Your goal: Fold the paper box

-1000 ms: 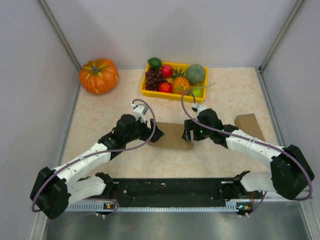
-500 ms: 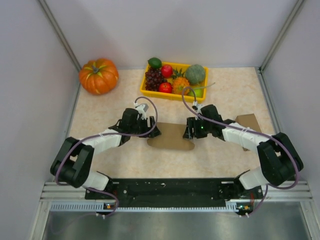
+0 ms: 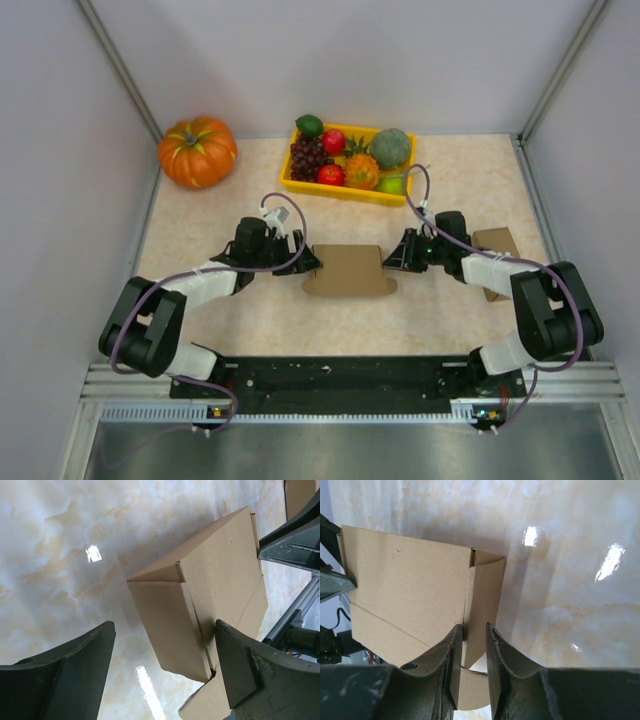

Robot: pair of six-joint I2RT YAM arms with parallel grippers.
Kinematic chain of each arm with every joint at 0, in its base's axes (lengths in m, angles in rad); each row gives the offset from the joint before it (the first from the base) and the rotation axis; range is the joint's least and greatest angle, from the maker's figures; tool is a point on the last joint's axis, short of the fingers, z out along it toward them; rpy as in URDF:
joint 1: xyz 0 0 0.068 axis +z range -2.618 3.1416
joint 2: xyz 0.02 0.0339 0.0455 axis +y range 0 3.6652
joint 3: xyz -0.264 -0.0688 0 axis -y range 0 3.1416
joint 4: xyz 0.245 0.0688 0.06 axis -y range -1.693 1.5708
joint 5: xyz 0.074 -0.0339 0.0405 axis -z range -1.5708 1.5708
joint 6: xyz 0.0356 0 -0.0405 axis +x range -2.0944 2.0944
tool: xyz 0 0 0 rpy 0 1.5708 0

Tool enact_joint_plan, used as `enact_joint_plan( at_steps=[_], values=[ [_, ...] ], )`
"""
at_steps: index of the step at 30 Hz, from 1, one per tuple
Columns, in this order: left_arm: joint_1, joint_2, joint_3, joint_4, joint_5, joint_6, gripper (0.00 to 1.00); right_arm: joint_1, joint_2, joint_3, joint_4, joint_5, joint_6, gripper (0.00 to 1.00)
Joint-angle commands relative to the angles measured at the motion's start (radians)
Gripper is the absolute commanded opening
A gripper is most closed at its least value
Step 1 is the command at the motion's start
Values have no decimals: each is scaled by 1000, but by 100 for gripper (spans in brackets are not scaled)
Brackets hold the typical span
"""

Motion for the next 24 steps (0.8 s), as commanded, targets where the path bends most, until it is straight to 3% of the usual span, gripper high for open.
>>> enact_joint_plan(
  at_steps=[1, 5, 10, 11, 16, 19, 20, 22, 24],
  values=[
    [6, -55, -76, 100, 29, -92, 86, -20, 30, -33, 41, -29, 3, 24],
    [6, -58, -143, 267, 64, -195, 89, -22, 30, -29, 46, -29, -7, 24],
    [3, 113, -143, 509, 196, -337, 88, -22, 41, -13, 41, -29, -11, 23],
    [3, 133, -159, 657, 216, -410, 85, -20, 41, -12, 41, -29, -12, 23],
    [3, 222, -206, 887, 261, -551, 71, -19, 21, -17, 35, -2, -26, 25],
    [12, 212, -240, 933, 246, -598, 56, 1, -22, 16, -28, 44, -67, 35],
    [13, 203, -257, 933, 239, -615, 53, 15, -45, 29, -95, 111, -87, 47],
    [18, 166, -266, 901, 227, -624, 43, 78, -129, 81, -201, 205, -154, 57],
    [27, 135, -271, 845, 215, -634, 40, 177, -197, 143, -331, 381, -202, 74]
  ],
)
